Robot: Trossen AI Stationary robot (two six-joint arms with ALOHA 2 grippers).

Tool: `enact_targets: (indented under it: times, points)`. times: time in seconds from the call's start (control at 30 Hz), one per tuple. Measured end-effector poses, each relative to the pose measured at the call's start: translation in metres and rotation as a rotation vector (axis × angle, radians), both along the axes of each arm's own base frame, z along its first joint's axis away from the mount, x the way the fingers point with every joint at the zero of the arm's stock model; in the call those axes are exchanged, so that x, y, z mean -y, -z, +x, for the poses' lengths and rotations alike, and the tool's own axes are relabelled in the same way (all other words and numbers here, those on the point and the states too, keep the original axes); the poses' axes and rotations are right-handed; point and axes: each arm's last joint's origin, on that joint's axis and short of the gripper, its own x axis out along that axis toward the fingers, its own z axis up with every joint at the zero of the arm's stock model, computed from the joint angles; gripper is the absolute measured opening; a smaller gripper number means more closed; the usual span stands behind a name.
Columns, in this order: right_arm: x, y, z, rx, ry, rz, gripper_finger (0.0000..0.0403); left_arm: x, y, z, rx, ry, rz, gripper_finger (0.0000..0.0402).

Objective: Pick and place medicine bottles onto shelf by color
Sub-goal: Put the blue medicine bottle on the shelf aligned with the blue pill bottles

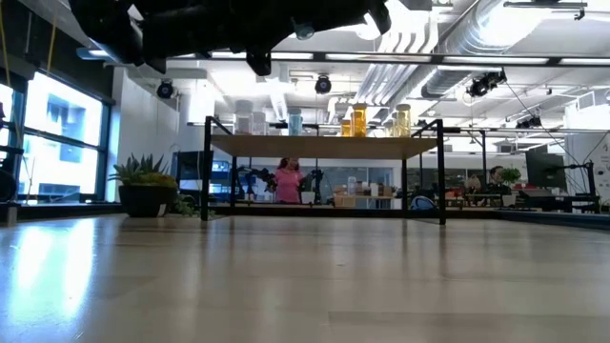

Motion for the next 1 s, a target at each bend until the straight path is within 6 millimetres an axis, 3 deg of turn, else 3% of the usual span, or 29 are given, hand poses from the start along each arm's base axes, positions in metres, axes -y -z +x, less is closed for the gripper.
enact_targets:
  times: [0.37,0.57,0.83,1.0]
  points:
    - [0.001,0.004,-0.005,-0.072,-0.008,-0.012,0.0161,-0.004,0.004,0.000,-0.036,-0.018,-0.009,0.0086]
    - [0.008,-0.010,-0.022,-0.098,0.004,-0.021,0.0193,-0.018,0.010,-0.004,-0.095,-0.071,-0.025,0.0086]
    - [0.040,-0.047,-0.044,0.013,0.053,-0.012,0.0197,-0.033,0.020,-0.008,-0.202,-0.275,-0.009,0.0086]
    - [0.065,-0.064,-0.048,0.101,0.000,-0.002,0.0197,-0.033,0.021,-0.008,-0.217,-0.283,-0.004,0.0086]
